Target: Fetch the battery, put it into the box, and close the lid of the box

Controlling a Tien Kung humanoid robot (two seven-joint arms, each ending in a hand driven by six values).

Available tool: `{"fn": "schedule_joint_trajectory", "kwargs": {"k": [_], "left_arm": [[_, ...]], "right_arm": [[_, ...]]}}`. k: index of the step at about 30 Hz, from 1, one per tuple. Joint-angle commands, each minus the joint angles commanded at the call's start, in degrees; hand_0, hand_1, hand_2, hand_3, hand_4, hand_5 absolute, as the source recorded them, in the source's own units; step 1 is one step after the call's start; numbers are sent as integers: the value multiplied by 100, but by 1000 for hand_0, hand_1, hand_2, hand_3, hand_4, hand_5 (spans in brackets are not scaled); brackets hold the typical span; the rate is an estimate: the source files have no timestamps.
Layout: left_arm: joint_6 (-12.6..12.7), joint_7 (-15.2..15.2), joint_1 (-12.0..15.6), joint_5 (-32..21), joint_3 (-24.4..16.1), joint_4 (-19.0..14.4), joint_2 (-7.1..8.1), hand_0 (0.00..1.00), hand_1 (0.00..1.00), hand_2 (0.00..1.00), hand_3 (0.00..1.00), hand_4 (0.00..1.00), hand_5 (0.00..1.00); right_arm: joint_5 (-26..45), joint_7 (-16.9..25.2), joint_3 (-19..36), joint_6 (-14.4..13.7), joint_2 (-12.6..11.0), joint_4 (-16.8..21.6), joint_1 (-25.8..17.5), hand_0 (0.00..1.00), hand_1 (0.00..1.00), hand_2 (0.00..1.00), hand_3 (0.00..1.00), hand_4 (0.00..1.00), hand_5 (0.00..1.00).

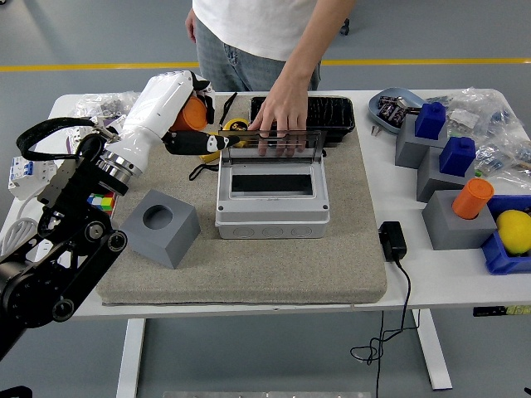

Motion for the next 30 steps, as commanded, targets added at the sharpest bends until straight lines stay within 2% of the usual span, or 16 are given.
{"fn": "schedule_joint_trajectory", "kwargs": {"k": [6, 9, 16, 20, 21, 26, 27, 30], "left_arm": [[-141, 245, 20, 105, 176, -63, -181, 9, 2, 2, 2, 985, 173], [-316, 441, 4, 142, 250, -17, -264, 9, 2, 2, 2, 989, 196], [-625, 695, -86, -129, 687, 183, -282, 9, 2, 2, 2, 990, 211], [-700, 827, -99, -269, 732, 234, -301, 9, 2, 2, 2, 990, 211], [-708, 839, -105, -300, 732, 245, -303, 9, 2, 2, 2, 993, 246], [-854, 940, -231, -1101, 879, 407, -322, 9, 2, 2, 2, 993, 246], [-882, 956, -277, -1241, 915, 452, -337, 6, 2, 2, 2, 991, 277], [-871, 931, -397, -1628, 1078, 620, -375, 6, 2, 2, 2, 991, 277]], "right_arm": [[22, 18, -12, -21, -72, 0, 52, 829, 790, 761, 802, 998, 998], [22, 22, -14, -16, -77, 0, 47, 830, 790, 761, 802, 998, 998], [51, 27, -49, -20, -108, 0, 61, 830, 789, 761, 802, 998, 998], [54, 18, -61, -20, -129, 0, 62, 830, 789, 761, 802, 998, 998], [47, 15, -56, -20, -131, 0, 61, 829, 789, 761, 802, 998, 998], [34, 7, -36, -19, -150, 0, 74, 829, 789, 761, 802, 998, 998], [46, 10, -46, -21, -157, 0, 83, 829, 789, 761, 802, 998, 998], [85, 19, -79, -27, -175, 0, 104, 829, 789, 761, 802, 998, 998]]}}
